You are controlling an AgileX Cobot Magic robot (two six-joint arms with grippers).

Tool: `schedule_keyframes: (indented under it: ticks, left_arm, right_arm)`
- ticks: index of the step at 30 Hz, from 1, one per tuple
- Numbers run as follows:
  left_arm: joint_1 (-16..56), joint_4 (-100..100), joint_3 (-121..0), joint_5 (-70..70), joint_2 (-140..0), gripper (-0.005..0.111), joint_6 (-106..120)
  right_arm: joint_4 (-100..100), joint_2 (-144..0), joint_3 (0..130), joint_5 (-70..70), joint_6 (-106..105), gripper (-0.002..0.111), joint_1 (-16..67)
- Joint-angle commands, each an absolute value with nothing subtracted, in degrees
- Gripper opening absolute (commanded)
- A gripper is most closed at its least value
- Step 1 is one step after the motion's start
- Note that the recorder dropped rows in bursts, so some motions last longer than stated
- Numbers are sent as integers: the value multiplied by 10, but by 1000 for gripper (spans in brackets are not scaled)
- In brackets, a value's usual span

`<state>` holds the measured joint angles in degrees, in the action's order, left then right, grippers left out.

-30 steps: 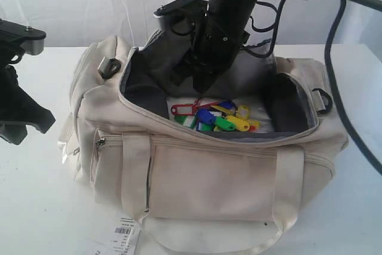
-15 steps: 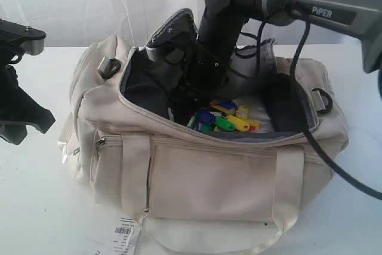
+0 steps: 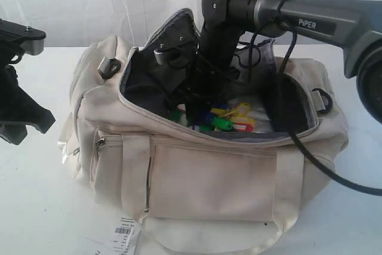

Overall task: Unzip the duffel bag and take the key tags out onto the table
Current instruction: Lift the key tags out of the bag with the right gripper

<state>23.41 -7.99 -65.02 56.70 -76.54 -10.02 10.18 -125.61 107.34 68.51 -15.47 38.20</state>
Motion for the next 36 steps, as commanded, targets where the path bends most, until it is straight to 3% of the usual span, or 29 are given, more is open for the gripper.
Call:
schedule_keyframes:
  ticks: [1, 36]
  left_arm:
    - [233, -74, -646, 578, -759, 0, -101]
    - [233, -74, -646, 583, -759, 0, -101]
  right_arm:
    - [118, -1227, 1067, 700, -153, 0, 383]
    - [59, -947, 1036, 700, -147, 0, 382]
